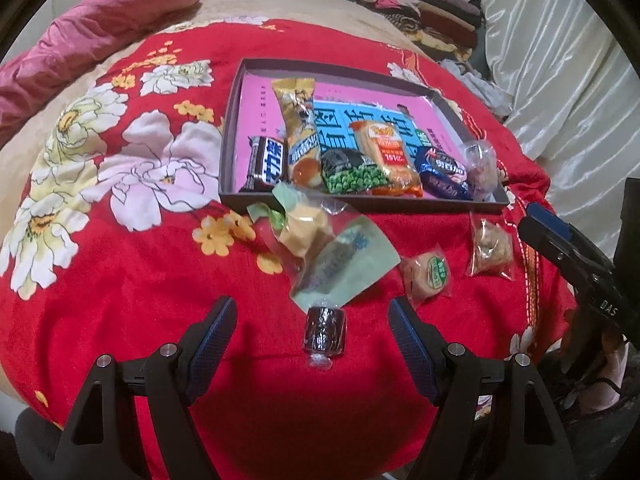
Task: Organize snacks
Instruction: 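Move both open tools back out of the tray toward the loose snacks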
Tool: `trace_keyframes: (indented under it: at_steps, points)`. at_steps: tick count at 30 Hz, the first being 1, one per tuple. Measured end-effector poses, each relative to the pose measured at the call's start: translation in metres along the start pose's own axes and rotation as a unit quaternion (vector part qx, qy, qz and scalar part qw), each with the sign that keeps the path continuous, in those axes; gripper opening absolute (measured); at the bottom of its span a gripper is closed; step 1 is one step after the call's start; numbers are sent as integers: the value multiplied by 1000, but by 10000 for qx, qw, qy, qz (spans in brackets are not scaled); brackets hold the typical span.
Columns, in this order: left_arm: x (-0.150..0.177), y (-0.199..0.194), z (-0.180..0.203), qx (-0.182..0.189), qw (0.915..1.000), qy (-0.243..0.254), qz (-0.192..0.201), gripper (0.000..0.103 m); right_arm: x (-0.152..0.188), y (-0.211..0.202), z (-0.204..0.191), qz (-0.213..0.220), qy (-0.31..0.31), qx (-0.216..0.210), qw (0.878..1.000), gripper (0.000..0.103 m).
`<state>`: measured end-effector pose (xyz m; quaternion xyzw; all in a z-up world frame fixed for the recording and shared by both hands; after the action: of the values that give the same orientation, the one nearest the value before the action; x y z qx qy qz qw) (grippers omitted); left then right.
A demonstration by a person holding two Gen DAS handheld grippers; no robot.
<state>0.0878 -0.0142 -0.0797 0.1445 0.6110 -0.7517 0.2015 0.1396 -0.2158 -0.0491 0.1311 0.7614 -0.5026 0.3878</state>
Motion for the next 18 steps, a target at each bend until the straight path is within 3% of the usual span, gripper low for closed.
trace_keyframes:
  at_steps: [10, 18]
  points:
    - [7, 7, 6, 79, 9999, 26, -107, 79, 20, 10, 20, -455, 297, 367, 9979, 87]
    - [10, 12, 8, 65, 9999, 60, -137, 79, 33, 23, 27, -769, 531, 354, 9950, 87]
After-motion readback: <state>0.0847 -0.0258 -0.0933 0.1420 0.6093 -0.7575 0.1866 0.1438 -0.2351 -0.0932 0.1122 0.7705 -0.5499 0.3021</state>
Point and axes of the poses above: each gripper's, at about its wrist camera, not at the fingertips, and y roughly the way its jaws point, z to its right, x to its underside, the point moved 8 cm from there along y, roughly the way its jaws point
